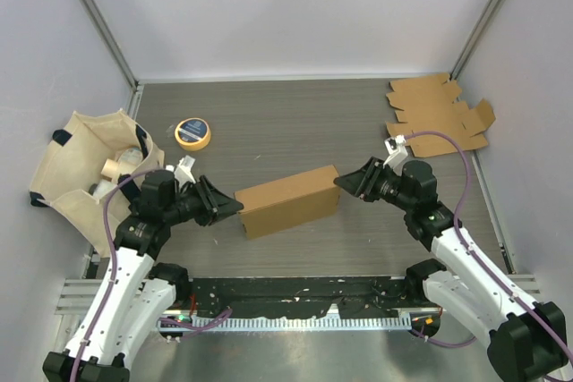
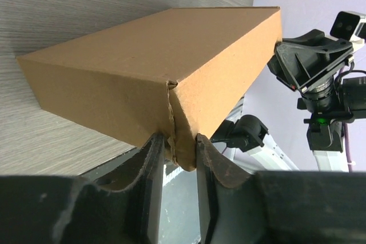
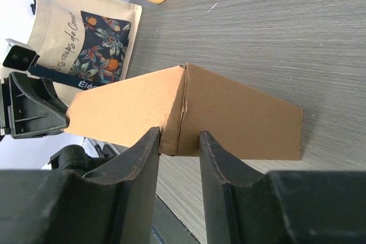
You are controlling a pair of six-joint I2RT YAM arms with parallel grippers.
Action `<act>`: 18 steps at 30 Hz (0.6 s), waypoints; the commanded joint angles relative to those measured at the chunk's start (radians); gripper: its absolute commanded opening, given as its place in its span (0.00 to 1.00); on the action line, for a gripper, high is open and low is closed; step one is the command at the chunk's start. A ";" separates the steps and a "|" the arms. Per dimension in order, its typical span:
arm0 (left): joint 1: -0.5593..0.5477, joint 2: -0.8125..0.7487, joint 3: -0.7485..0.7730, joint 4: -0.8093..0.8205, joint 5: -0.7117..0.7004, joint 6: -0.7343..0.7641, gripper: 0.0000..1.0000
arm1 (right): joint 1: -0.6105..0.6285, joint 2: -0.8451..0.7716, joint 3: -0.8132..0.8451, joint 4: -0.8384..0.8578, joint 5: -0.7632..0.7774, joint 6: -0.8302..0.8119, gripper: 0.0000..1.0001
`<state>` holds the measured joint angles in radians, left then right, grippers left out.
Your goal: Fold the paper box
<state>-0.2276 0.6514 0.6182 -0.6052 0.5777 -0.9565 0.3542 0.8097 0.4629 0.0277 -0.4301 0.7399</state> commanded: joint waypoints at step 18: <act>0.004 0.024 0.175 -0.163 -0.042 0.025 0.53 | -0.058 0.046 0.114 -0.101 -0.134 0.010 0.50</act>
<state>-0.2268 0.6762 0.7467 -0.7357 0.5373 -0.9424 0.3264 0.8349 0.5316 -0.0635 -0.4694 0.7341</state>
